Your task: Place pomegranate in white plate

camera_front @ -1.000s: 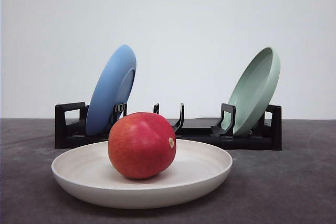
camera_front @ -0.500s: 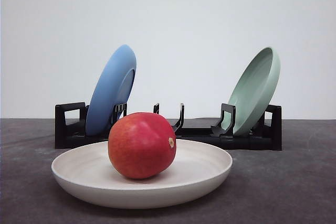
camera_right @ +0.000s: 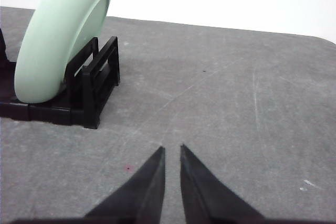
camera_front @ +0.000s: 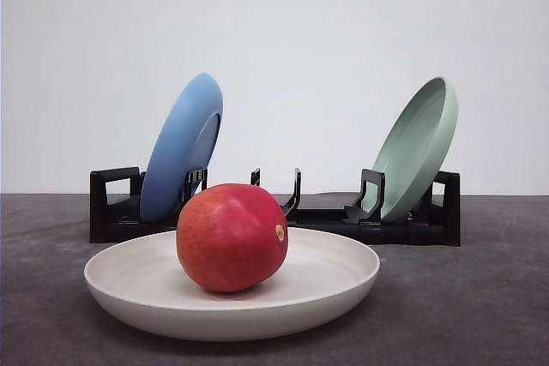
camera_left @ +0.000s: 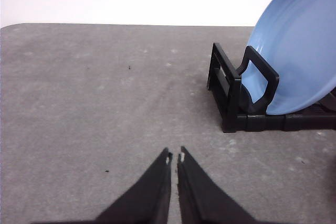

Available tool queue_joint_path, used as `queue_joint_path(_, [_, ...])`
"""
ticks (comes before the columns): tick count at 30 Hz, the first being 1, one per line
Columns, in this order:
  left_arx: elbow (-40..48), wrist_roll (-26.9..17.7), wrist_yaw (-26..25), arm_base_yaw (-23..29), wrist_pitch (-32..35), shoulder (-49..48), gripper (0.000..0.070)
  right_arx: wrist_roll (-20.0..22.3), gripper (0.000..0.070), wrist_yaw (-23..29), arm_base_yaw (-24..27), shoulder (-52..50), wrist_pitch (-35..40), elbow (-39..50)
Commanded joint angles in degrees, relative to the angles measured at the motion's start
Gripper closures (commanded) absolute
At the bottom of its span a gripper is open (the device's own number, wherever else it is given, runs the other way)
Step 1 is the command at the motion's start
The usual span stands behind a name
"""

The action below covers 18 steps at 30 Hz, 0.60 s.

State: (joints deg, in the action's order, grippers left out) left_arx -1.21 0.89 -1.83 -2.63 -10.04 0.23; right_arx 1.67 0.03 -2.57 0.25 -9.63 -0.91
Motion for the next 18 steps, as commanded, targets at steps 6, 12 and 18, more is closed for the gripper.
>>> queue_joint_path(6, [0.52, 0.07, -0.07, 0.04, 0.85, -0.04, 0.0700, -0.15, 0.0652, 0.02, 0.02, -0.04, 0.61, 0.28])
queue_joint_path(12, [0.52, 0.07, -0.07, 0.04, 0.85, -0.04, 0.0700, -0.15, 0.0652, 0.02, 0.02, -0.04, 0.61, 0.28])
queue_joint_path(18, [0.52, 0.07, -0.07, 0.04, 0.85, -0.04, 0.0700, -0.15, 0.0652, 0.02, 0.02, -0.04, 0.61, 0.27])
